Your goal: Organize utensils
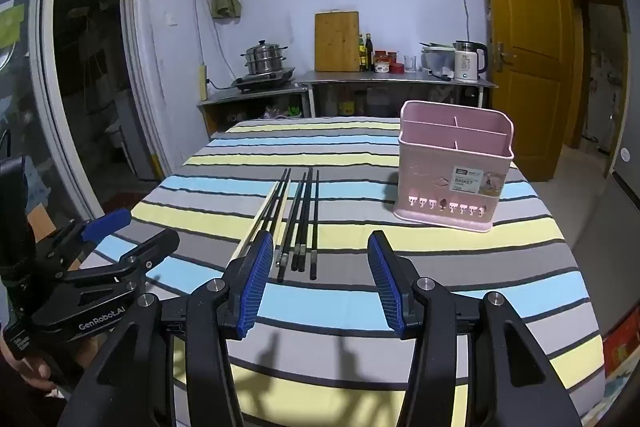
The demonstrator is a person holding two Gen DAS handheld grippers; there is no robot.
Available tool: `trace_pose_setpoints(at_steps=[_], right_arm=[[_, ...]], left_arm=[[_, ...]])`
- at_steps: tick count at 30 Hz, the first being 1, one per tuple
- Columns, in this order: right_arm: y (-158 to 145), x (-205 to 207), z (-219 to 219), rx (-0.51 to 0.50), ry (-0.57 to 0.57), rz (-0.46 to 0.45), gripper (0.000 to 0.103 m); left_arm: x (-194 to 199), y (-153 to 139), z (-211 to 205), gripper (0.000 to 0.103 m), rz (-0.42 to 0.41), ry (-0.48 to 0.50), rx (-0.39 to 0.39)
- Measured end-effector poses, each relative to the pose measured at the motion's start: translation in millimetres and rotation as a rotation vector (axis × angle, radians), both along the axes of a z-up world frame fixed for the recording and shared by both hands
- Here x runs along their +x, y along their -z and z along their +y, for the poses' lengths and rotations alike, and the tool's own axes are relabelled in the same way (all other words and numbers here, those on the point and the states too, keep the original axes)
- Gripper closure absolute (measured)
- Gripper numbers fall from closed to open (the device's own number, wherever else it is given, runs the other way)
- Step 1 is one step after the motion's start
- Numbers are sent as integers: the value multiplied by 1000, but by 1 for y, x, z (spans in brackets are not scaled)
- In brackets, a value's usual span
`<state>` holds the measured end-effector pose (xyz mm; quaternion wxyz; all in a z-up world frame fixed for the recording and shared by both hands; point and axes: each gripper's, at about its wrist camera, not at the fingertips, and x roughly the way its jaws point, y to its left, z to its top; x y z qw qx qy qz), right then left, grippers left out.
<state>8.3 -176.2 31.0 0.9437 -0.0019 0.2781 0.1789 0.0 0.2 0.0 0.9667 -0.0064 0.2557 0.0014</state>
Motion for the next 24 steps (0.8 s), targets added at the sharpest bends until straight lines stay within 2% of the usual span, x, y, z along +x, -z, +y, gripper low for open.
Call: trace_pose_setpoints(at_steps=[3, 24], right_arm=[[0, 0, 0, -8, 0, 6, 53], [0, -2, 0, -5, -5, -8, 53]], left_arm=[[0, 0, -2, 24, -5, -8, 32], [-2, -3, -3, 24, -19, 1, 6]])
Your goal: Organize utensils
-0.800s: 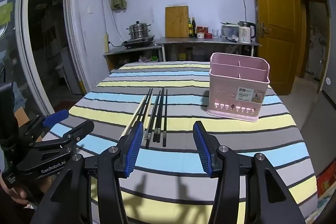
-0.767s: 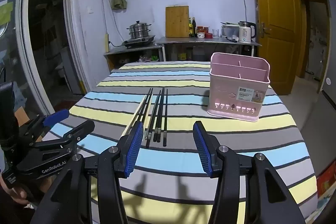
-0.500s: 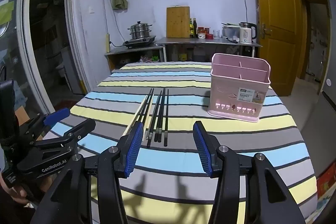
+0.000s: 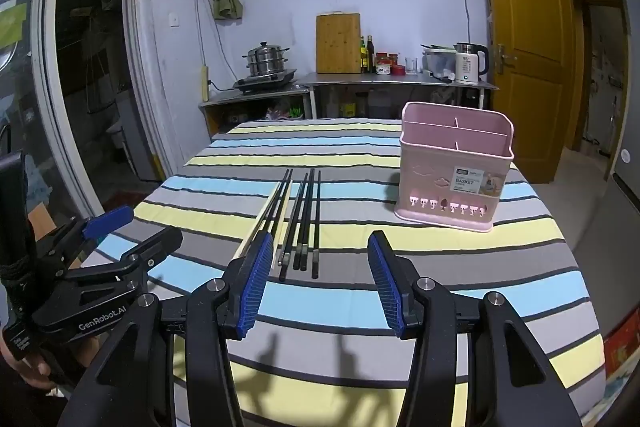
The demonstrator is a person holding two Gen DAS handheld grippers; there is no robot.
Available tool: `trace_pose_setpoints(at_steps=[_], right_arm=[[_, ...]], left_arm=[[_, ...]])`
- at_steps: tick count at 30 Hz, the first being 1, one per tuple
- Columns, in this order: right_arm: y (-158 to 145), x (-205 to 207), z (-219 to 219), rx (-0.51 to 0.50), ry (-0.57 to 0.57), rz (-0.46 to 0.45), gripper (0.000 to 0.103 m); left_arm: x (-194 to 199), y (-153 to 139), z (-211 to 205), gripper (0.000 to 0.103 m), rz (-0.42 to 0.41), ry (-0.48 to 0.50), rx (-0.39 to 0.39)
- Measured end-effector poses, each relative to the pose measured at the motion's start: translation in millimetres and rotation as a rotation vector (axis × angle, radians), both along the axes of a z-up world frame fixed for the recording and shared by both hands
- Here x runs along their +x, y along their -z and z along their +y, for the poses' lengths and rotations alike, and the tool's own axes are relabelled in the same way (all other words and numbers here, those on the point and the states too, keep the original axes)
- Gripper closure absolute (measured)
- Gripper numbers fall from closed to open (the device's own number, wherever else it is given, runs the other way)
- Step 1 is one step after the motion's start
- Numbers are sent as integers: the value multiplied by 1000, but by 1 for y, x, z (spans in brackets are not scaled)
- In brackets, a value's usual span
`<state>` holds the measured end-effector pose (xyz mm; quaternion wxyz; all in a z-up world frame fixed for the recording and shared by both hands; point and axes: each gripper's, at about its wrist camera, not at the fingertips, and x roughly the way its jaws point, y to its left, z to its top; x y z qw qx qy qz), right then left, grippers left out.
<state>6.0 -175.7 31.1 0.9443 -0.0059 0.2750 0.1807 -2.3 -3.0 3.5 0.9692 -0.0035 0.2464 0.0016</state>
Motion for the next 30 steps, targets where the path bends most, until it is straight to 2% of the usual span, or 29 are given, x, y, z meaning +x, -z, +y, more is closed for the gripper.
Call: trace_pose_setpoints(at_steps=[30], right_arm=[[5, -3, -2, 5, 2, 7, 53]], left_arm=[[-2, -2, -5, 24, -1, 13, 5]])
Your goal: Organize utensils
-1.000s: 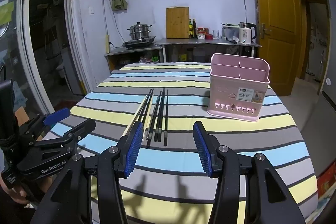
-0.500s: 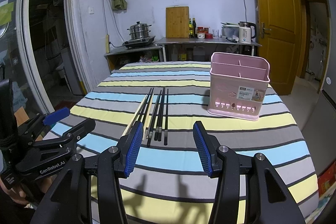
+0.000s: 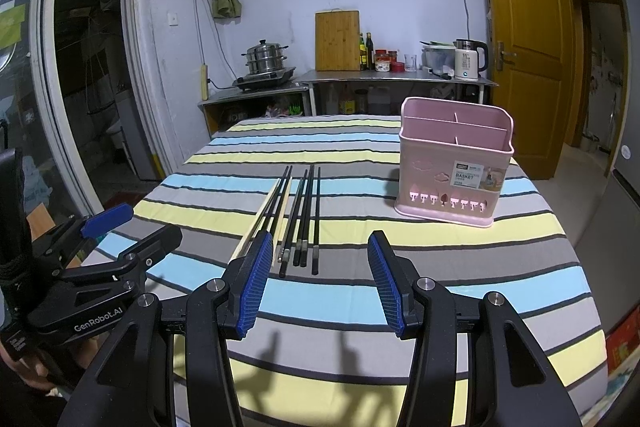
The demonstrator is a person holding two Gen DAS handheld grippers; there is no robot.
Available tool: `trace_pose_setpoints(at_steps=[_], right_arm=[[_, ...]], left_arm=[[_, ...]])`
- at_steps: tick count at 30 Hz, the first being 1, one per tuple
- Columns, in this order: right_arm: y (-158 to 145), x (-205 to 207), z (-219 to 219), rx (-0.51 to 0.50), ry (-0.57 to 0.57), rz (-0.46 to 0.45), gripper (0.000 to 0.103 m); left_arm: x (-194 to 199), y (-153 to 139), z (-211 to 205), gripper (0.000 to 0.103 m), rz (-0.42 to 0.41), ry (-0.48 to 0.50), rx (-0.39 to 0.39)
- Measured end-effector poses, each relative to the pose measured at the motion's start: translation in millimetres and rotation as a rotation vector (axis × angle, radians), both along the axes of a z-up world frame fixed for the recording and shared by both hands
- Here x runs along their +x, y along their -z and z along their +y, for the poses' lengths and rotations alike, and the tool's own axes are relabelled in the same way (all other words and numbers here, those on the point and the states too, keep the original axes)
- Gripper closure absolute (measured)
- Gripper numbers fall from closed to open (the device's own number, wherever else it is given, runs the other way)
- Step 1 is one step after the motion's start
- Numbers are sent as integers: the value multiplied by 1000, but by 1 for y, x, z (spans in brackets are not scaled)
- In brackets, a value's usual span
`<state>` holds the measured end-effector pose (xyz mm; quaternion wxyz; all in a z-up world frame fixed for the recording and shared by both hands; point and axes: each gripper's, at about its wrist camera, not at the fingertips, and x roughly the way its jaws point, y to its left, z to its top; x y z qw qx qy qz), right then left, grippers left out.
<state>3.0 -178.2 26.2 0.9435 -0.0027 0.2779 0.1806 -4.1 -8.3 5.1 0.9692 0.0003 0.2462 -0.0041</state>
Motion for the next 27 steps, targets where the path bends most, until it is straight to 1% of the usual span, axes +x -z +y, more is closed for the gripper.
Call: trace_pose_setpoints(at_steps=[27], right_arm=[[2, 2, 0, -2, 0, 9, 53]], left_arm=[[0, 1, 0, 24, 5, 10, -5]])
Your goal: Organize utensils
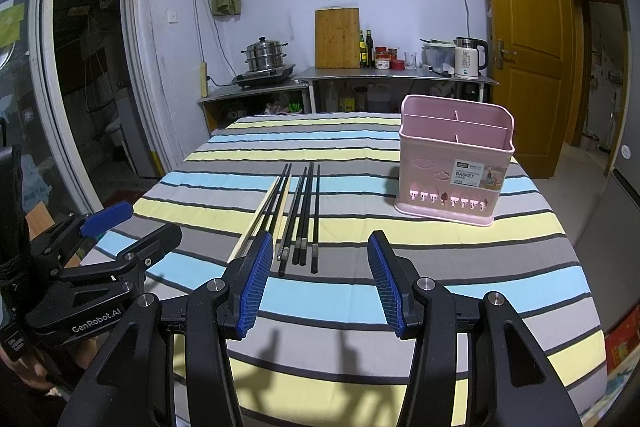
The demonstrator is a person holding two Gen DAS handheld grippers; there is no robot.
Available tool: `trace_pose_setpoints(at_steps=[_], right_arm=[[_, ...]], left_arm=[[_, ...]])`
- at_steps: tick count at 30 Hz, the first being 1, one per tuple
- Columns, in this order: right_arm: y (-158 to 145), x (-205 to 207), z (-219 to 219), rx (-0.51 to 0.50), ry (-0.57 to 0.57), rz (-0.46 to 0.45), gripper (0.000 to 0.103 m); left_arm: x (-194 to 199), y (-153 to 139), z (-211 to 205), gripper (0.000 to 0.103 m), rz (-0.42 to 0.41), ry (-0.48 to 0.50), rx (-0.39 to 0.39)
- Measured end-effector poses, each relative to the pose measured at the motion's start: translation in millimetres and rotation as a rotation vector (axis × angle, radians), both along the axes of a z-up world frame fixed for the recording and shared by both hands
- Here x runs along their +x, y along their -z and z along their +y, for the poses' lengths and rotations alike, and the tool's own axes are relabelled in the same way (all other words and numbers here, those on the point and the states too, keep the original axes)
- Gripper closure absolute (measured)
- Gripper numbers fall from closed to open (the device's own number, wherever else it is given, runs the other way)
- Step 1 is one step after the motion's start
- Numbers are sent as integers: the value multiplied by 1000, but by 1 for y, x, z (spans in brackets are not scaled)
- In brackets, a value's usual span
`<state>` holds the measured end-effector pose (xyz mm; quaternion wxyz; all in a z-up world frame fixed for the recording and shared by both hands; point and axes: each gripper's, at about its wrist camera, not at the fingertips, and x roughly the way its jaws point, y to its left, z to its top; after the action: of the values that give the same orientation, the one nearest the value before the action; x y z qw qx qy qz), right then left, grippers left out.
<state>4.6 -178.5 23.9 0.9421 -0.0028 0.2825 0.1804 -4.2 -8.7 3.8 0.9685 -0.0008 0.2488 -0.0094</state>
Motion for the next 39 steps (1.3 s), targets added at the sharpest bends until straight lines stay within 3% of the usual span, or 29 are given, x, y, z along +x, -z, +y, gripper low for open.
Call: trace_pose_setpoints(at_steps=[20, 39], right_arm=[[8, 20, 4, -18, -2, 45, 53], [49, 121, 34, -67, -78, 234, 53]], left_arm=[[26, 15, 11, 24, 79, 4, -9], [170, 69, 51, 43, 366, 2, -50]])
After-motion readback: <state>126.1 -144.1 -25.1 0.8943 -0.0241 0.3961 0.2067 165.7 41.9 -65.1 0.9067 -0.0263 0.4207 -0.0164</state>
